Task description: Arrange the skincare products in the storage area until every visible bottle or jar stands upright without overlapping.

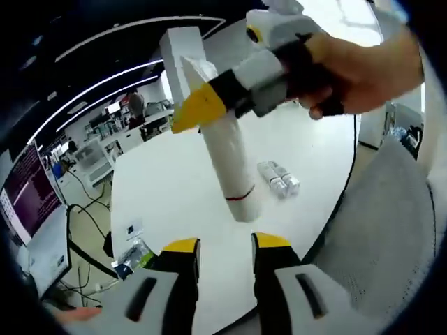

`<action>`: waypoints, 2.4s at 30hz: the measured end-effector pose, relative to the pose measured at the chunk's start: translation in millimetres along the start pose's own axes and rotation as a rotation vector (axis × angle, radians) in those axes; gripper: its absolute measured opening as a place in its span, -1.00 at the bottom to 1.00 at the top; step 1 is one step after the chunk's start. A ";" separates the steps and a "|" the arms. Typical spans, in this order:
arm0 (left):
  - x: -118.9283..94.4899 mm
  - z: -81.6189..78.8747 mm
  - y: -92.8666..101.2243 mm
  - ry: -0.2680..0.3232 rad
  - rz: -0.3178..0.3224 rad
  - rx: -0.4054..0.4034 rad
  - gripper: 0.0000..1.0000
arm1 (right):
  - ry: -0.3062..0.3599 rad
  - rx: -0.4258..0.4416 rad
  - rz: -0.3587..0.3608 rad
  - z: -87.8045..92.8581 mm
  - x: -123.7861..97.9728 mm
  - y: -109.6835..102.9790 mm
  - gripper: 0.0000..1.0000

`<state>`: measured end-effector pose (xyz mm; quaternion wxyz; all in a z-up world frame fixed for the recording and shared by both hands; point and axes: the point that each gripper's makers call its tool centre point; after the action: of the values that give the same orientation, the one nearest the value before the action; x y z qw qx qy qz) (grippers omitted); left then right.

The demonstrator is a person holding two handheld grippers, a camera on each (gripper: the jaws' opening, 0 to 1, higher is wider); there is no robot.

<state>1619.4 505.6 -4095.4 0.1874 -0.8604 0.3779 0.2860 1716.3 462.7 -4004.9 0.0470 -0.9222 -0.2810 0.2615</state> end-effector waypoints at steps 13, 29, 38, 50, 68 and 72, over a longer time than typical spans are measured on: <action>-0.4 38.2 -5.2 -0.120 -0.050 0.009 -0.61 | 0.030 0.035 0.139 -23.9 46.5 51.5 -0.33; 5.3 55.7 -8.4 -0.163 -0.037 -0.088 -0.75 | 0.001 0.106 0.303 -26.4 103.0 134.0 -0.33; 4.1 56.5 -9.5 -0.166 -0.043 -0.092 -0.79 | -0.027 0.051 0.406 -24.7 132.5 182.7 -0.32; 4.2 57.4 -10.1 -0.169 -0.046 -0.097 -0.85 | -0.029 0.019 0.534 -21.1 149.2 224.8 -0.32; 5.2 59.7 -9.8 -0.177 -0.047 -0.100 -0.88 | -0.029 -0.014 0.616 -14.0 148.3 262.8 -0.31; 5.3 59.9 -9.6 -0.179 -0.046 -0.098 -0.89 | -0.012 -0.002 0.628 -12.7 146.9 265.4 -0.30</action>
<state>1608.6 541.2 -4143.7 0.1846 -0.8481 0.3254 0.3752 1957.3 320.9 -4123.0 -0.0386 -0.9623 0.0170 0.2686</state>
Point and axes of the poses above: the point that each gripper's makers call its tool centre point, and the gripper's own axes: x roughly forward along the fingers, y roughly to its right, z roughly out of its underside, and after that the axes turned 14 degrees about z, right-handed
